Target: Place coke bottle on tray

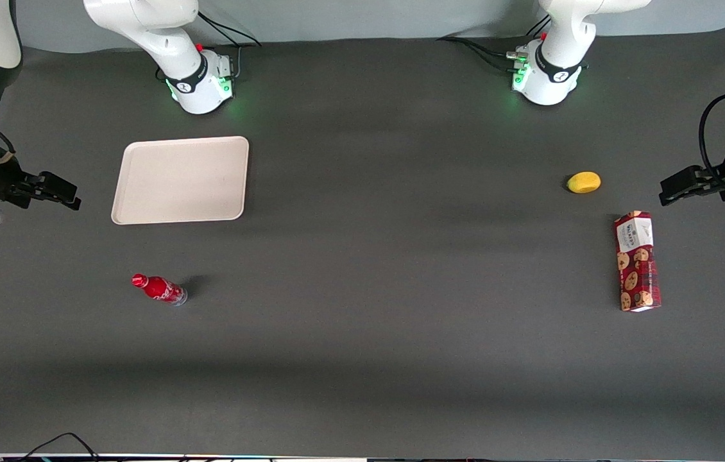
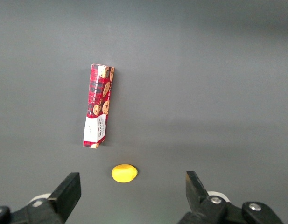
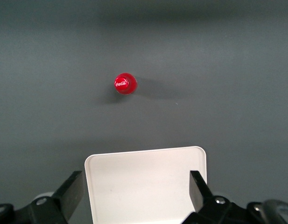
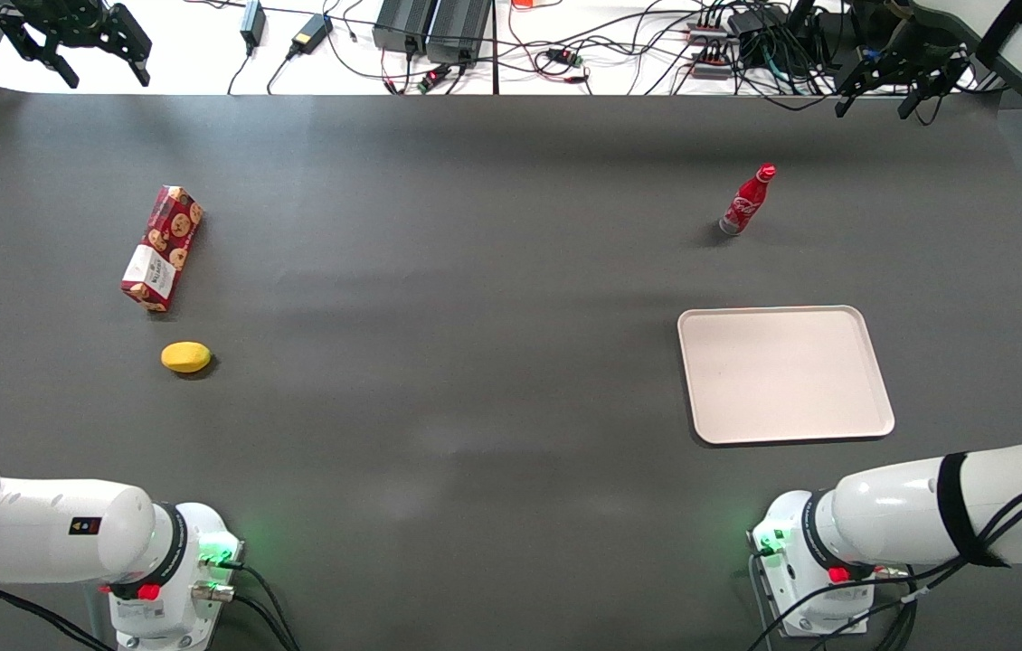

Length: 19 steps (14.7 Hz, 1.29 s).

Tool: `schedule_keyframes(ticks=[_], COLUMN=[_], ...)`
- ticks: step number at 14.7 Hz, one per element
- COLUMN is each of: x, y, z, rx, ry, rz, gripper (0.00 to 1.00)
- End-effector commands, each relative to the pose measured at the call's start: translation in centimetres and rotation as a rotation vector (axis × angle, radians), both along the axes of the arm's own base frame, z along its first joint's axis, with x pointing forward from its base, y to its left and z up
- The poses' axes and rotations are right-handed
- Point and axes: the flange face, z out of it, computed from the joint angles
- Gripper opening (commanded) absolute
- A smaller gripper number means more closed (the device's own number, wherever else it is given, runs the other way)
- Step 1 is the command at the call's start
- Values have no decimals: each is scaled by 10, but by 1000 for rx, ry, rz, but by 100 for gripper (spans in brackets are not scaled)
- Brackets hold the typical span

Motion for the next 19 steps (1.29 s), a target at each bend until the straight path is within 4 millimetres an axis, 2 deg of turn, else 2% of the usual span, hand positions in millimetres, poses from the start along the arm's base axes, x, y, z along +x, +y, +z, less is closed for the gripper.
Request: schedule_keyframes(ticks=[1, 13, 19], x=[-1, 0, -2], y=[1, 8, 19], z=[6, 5, -19], rx=[-3, 39, 37], ry=[1, 6, 51], rz=[-6, -17, 1], gripper=[100, 100, 100])
